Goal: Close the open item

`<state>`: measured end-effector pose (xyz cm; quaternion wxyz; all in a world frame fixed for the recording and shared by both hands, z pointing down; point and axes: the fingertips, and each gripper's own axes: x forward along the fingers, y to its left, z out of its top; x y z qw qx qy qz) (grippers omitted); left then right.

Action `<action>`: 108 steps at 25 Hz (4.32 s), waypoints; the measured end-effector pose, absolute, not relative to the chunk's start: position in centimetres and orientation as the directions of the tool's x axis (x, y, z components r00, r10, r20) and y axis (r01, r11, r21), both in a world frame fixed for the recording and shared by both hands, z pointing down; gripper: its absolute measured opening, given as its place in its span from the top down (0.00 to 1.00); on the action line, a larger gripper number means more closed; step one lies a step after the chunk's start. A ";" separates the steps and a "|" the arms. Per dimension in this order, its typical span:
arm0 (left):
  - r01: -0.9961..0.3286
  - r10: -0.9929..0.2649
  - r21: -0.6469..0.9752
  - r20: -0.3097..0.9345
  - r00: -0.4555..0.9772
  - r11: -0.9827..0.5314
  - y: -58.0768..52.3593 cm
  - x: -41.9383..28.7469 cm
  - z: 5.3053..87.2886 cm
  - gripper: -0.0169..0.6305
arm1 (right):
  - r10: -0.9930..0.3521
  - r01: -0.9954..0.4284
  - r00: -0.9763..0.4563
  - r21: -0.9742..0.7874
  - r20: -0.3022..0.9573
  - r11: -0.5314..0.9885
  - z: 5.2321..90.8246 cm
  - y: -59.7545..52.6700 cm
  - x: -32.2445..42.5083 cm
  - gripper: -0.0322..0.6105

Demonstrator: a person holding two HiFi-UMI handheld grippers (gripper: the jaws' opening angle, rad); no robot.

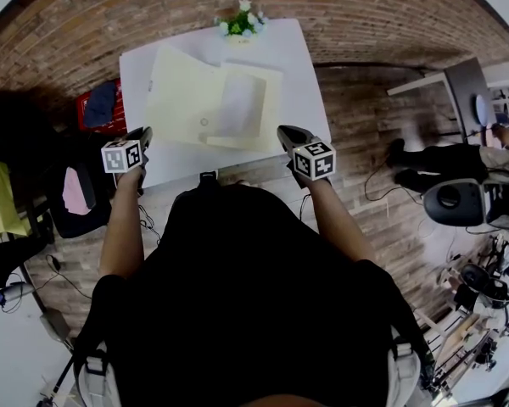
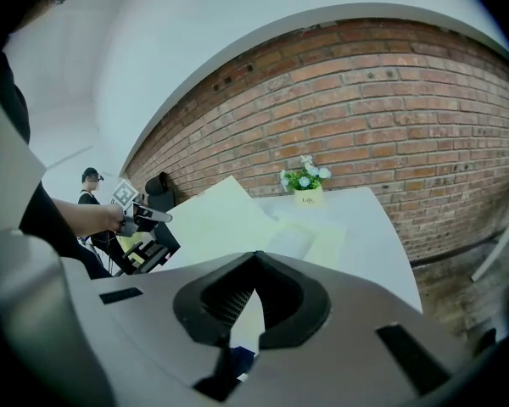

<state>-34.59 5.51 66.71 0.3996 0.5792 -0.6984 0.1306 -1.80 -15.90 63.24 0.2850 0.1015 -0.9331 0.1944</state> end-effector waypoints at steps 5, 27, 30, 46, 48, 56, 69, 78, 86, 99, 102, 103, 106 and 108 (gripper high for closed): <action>-0.919 -0.707 0.271 0.707 -0.012 0.287 5.2 -34.2 66.3 0.92 | -0.072 -0.333 -0.793 -0.331 0.605 0.883 65.9 -15.9 -0.2 0.92; -0.933 -0.712 0.286 0.701 0.050 0.216 4.2 -31.4 65.2 0.92 | -0.010 -0.365 -0.662 -0.310 0.749 0.878 75.8 -13.0 2.9 0.92; -0.937 -0.713 0.288 0.698 0.065 0.197 3.7 -31.0 65.0 0.92 | 0.000 -0.369 -0.643 -0.310 0.766 0.876 77.0 -12.7 3.0 0.92; -0.947 -0.693 0.314 0.699 0.178 0.074 2.3 -28.4 63.6 0.93 | 0.030 -0.398 -0.648 -0.371 0.761 0.839 79.6 -11.8 2.4 0.86; -0.944 -0.692 0.327 0.693 0.202 0.052 2.0 -27.8 63.5 0.93 | 0.029 -0.402 -0.645 -0.371 0.764 0.837 79.9 -11.8 2.3 0.86; -0.938 -0.679 0.346 0.681 0.275 -0.032 0.5 -25.7 62.8 0.93 | 0.013 -0.436 -0.673 -0.410 0.740 0.801 79.8 -12.1 2.3 0.84; -0.913 -0.636 0.377 0.669 0.386 -0.158 -1.6 -22.4 62.3 0.93 | -0.036 -0.490 -0.697 -0.438 0.717 0.754 79.3 -12.6 2.2 0.84; -0.876 -0.587 0.415 0.656 0.474 -0.245 -3.5 -19.8 62.3 0.92 | -0.037 -0.504 -0.686 -0.438 0.726 0.745 79.8 -12.1 1.9 0.84; -0.840 -0.536 0.445 0.648 0.541 -0.310 -4.2 -17.1 62.9 0.92 | -0.036 -0.506 -0.682 -0.435 0.731 0.745 79.8 -12.1 1.9 0.83; -0.784 -0.456 0.473 0.640 0.619 -0.402 -5.7 -13.2 64.1 0.92 | -0.059 -0.533 -0.662 -0.414 0.747 0.738 80.1 -12.5 2.1 0.76; -0.768 -0.436 0.486 0.635 0.638 -0.417 -6.1 -12.5 64.4 0.92 | -0.057 -0.539 -0.662 -0.421 0.747 0.730 80.2 -12.4 2.2 0.76; -0.763 -0.429 0.489 0.634 0.644 -0.422 -6.2 -12.2 64.5 0.92 | -0.057 -0.539 -0.661 -0.421 0.748 0.729 80.2 -12.4 2.2 0.76; -0.749 -0.408 0.495 0.632 0.658 -0.441 -6.4 -11.2 64.7 0.92 | -0.055 -0.538 -0.660 -0.420 0.749 0.730 80.1 -12.5 2.3 0.75; -0.738 -0.394 0.500 0.630 0.669 -0.454 -6.7 -10.5 64.9 0.92 | -0.054 -0.541 -0.662 -0.426 0.748 0.725 80.1 -12.5 2.3 0.75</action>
